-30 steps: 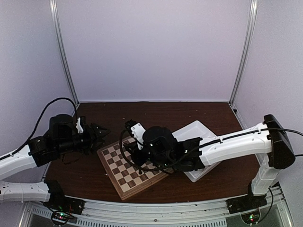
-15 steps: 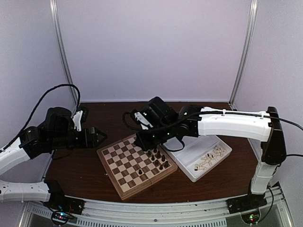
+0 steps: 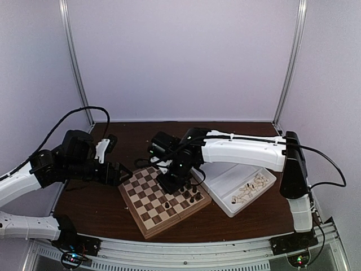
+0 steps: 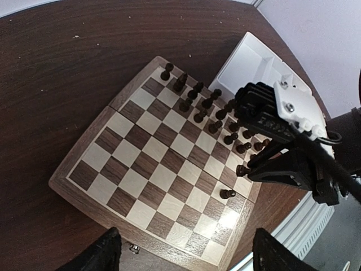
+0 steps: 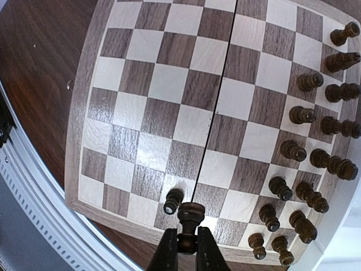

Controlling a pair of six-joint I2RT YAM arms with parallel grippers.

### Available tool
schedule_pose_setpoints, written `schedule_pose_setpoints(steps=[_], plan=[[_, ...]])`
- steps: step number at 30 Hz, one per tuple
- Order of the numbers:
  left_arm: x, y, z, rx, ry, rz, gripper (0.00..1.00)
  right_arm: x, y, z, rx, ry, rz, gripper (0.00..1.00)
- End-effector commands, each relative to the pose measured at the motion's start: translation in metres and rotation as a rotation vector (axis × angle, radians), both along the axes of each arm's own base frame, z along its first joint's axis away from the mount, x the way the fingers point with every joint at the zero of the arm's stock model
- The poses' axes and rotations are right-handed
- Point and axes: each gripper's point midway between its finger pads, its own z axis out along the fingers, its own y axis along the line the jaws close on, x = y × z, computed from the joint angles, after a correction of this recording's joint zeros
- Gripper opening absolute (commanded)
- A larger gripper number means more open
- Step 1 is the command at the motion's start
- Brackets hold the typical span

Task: Set up the chess pieces on the board
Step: Place the chess piece on the chessboard.

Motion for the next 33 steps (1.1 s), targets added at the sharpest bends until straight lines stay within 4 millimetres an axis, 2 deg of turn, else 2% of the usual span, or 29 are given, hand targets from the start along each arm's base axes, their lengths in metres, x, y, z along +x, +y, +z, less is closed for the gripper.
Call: schedule_pose_setpoints(steps=[1,11,22,33], plan=[[-0.003,-0.004,-0.003,0.005,-0.011,-0.055,0.8,0.002,-0.008,-0.002,-0.064,0.004,0.013,0.05],[-0.006,-0.003,-0.013,0.021,0.005,-0.062,0.78,0.009,-0.005,-0.024,-0.117,0.01,0.008,0.05],[-0.006,0.0,-0.014,0.039,-0.007,-0.063,0.78,0.014,-0.007,-0.047,-0.168,0.021,-0.002,0.08],[-0.006,0.001,-0.018,0.054,-0.002,-0.069,0.78,0.019,-0.006,-0.052,-0.184,0.014,-0.004,0.15]])
